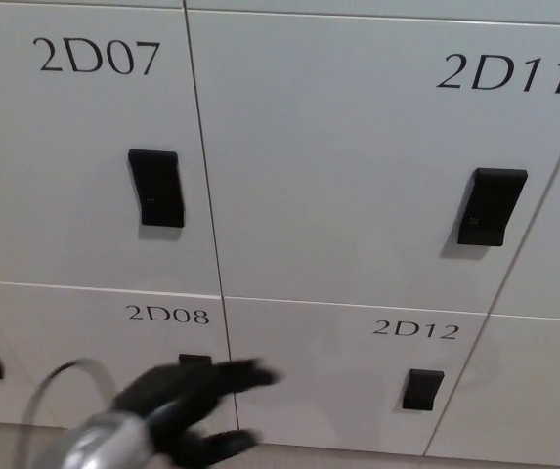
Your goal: The robot uses its left hand to push the door of an open cabinet towards the right and closes it
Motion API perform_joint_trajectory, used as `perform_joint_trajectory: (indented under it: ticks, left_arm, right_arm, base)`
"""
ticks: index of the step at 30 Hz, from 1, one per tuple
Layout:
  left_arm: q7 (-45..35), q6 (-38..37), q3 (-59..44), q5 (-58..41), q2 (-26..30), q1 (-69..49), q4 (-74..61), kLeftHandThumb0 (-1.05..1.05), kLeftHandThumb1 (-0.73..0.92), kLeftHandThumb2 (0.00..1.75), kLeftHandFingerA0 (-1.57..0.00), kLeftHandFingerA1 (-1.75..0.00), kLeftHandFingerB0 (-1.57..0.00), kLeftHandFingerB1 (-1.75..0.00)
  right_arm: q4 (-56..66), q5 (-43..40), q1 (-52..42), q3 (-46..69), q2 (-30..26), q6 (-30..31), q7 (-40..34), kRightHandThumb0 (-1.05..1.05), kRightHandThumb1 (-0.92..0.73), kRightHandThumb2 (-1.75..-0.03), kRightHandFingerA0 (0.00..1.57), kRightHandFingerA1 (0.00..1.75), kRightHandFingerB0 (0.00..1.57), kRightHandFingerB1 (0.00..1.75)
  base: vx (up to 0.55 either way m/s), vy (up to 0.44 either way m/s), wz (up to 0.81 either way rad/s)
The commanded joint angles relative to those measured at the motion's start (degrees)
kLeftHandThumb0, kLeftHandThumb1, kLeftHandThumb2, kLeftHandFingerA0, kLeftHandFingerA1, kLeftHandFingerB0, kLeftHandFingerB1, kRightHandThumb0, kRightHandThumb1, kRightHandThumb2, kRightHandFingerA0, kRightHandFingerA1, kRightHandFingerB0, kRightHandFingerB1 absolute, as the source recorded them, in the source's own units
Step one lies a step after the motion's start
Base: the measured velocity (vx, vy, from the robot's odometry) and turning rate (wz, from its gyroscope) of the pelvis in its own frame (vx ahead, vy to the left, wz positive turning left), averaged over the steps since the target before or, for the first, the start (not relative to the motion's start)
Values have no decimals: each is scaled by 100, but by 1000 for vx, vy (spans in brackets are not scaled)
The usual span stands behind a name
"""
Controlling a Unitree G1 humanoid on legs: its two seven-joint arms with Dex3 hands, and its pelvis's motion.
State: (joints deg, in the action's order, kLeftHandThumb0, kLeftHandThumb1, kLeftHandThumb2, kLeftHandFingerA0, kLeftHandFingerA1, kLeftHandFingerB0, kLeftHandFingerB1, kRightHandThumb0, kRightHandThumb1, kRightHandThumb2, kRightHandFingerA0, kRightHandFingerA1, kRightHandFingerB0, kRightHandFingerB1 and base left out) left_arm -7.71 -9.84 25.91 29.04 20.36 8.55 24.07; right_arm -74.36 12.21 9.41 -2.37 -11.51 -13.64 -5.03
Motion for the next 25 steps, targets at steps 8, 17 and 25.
perform_joint_trajectory:
  ticks: [8, 17, 25]
  left_arm:
    - [1090, -1603, -2695, -1887, 355, -1459, 3315, -64, 79, 69, -36, -36, -28, -32]
    - [1106, -1735, -2894, -1536, 232, -1241, 4053, -68, 80, 71, -39, -37, -30, -33]
    - [1011, -1637, -3118, -1617, 187, -755, 4576, -64, 85, 66, -48, -40, -37, -33]
  right_arm:
    - [-101, 37, -93, -22, -34, 269, -95, -49, -68, -98, 38, 53, 29, 48]
    - [-71, 34, 32, 14, -89, 227, -29, -52, -68, -98, 36, 53, 27, 47]
    - [-58, 83, 242, 13, -83, 292, -100, -52, -68, -99, 38, 54, 30, 49]
  base:
    - [0, 0, 0]
    - [0, 0, 0]
    - [0, 0, 0]
